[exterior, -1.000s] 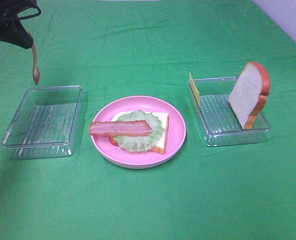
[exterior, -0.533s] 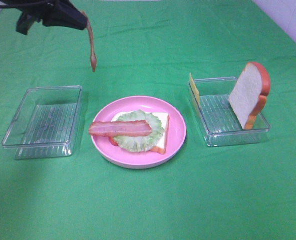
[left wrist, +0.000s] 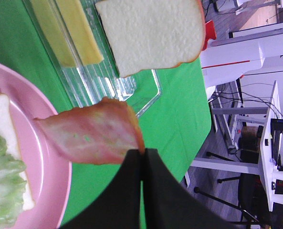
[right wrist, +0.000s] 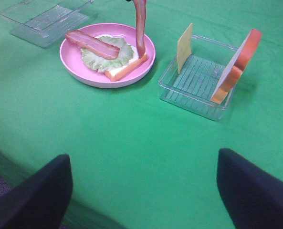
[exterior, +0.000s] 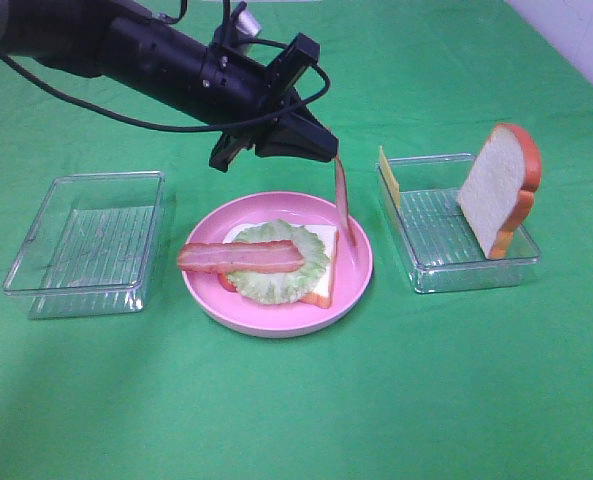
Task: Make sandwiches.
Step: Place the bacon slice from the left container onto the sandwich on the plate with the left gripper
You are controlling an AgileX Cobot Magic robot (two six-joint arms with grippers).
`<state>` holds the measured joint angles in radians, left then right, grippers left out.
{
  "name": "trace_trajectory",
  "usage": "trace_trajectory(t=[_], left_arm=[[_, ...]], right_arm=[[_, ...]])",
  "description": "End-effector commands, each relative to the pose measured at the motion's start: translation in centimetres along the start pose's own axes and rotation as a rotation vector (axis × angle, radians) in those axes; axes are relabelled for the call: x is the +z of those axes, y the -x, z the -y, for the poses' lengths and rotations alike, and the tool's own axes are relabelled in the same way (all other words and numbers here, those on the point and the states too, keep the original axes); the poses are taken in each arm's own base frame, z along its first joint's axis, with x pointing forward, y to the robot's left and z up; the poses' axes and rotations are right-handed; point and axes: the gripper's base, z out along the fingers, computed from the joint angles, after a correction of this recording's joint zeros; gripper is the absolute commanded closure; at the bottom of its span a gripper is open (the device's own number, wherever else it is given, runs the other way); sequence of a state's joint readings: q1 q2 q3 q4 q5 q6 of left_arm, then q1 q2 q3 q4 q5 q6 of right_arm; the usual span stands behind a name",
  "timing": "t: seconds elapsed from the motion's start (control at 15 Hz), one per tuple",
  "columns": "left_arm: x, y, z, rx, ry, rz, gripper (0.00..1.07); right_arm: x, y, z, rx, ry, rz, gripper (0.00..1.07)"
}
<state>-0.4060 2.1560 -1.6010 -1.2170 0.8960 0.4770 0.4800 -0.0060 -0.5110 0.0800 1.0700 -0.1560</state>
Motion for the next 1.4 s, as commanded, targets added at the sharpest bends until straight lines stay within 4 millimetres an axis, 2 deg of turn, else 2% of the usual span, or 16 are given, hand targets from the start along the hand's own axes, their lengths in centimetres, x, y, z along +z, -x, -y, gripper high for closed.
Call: trace_trajectory(t=[0.07,0.27,0.47,0.87,1.07,1.2,1.4], left_arm=[[0.9,-0.4,-0.2,0.007,-0.003,-0.031,1.07],[0.3,-0.4,-1.4,0.074,0.086,-0.058,1.07],[-0.1,-0.9,-3.0,0.177,0.246,-0.138,1.07],[-0.9,-1.0,-5.0,0.197,0.474,-0.182,1.07],[-1.4,-0.8,-5.7,0.151,0.577,-0.161,1.07],[-1.4,-0.7,-5.8,0.125,0.594,-0.143,1.02],[-1.4,-0.7,-5.7,0.104,0.581,-0.136,0.79]], right_arm=[[-0.1,-0.1,0.0,0.000,-0.008,0.020,0.29],[-0.1,-0.1,0.0,0.000,-0.008,0.020,0.29],[-0.1,-0.1,0.0,0.000,-0.008,0.020,0.29],[-0.1,-0.1,0.0,0.001,-0.007,0.020,0.29],[-0.1,-0.1,0.0,0.001,-0.007,0.020,0.29],[-0.1,-0.1,0.0,0.001,-0.007,0.020,0.29],[-0.1,-0.1,0.0,0.001,-0.007,0.020,0.29]])
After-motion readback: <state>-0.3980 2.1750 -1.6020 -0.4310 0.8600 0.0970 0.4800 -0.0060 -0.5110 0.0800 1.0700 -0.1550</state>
